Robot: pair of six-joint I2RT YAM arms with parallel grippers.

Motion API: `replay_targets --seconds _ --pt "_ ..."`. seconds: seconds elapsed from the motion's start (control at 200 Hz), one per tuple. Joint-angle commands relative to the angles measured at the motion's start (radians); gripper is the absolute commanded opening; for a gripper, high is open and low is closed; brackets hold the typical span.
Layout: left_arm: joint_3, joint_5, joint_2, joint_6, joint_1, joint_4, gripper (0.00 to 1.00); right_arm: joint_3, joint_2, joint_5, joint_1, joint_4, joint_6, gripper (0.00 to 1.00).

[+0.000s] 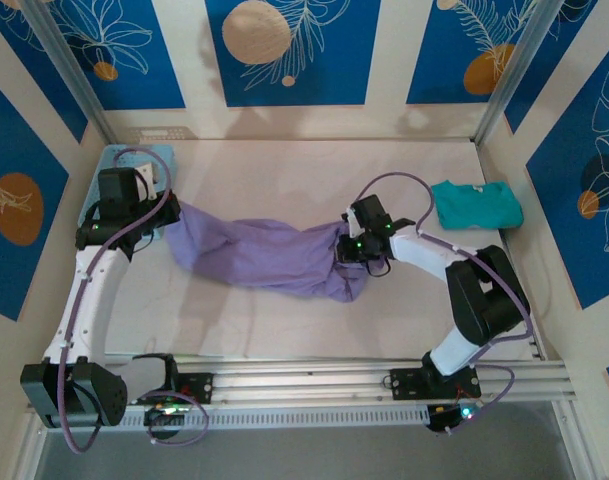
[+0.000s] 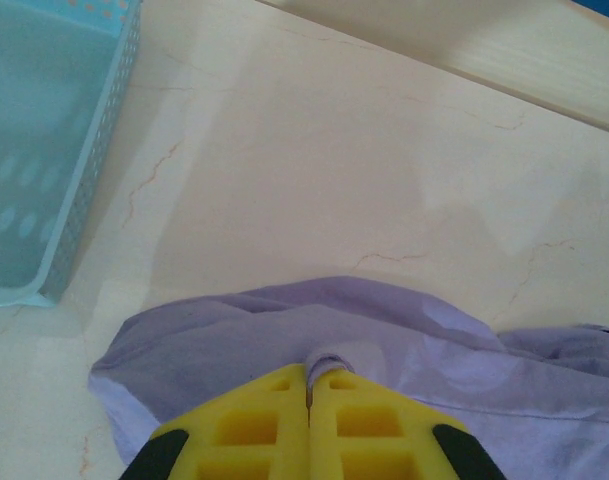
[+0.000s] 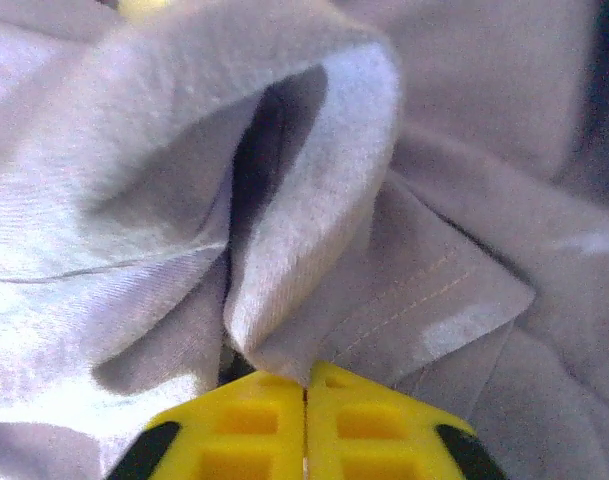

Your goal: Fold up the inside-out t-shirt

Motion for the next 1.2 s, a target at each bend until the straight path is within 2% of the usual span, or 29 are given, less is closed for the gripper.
replay_targets --seconds 0.0,0.145,0.3,0.47,0.595,0.85,0.94,1.06,1.195 --pt "0.009 0.016 -0.025 -0.011 0.013 0.019 0.0 0.058 -0.106 0.069 -0.019 -0.083 -0.059 0.0" --pt "0.05 0.068 -0.027 -0.085 0.016 0.042 0.0 0.085 -0.32 0.113 -0.088 -0.184 -0.096 0.0" --pt "0.205 0.091 -0.02 -0.152 0.06 0.025 0.0 0.171 -0.524 0.089 -0.208 -0.252 -0.119 0.0" --pt "0.388 0.13 -0.021 -0.24 0.167 0.021 0.0 0.317 -0.597 0.06 -0.308 -0.311 -0.147 0.0" --pt "0.467 0.135 -0.019 -0.238 0.205 -0.013 0.0 0.367 -0.62 0.009 -0.342 -0.344 -0.147 0.0" --pt "0.36 0.03 -0.061 -0.143 0.232 -0.053 0.0 0.231 -0.633 -0.217 -0.334 -0.378 -0.101 0.0" --pt "0.287 0.014 -0.075 -0.13 0.232 -0.031 0.0 0.165 -0.623 -0.243 -0.334 -0.369 -0.1 0.0" --pt "0.236 0.08 -0.073 -0.145 0.232 -0.002 0.0 0.159 -0.605 -0.248 -0.335 -0.363 -0.105 0.0" --pt "0.219 0.185 -0.088 -0.193 0.229 0.043 0.0 0.238 -0.59 -0.261 -0.334 -0.351 -0.106 0.0"
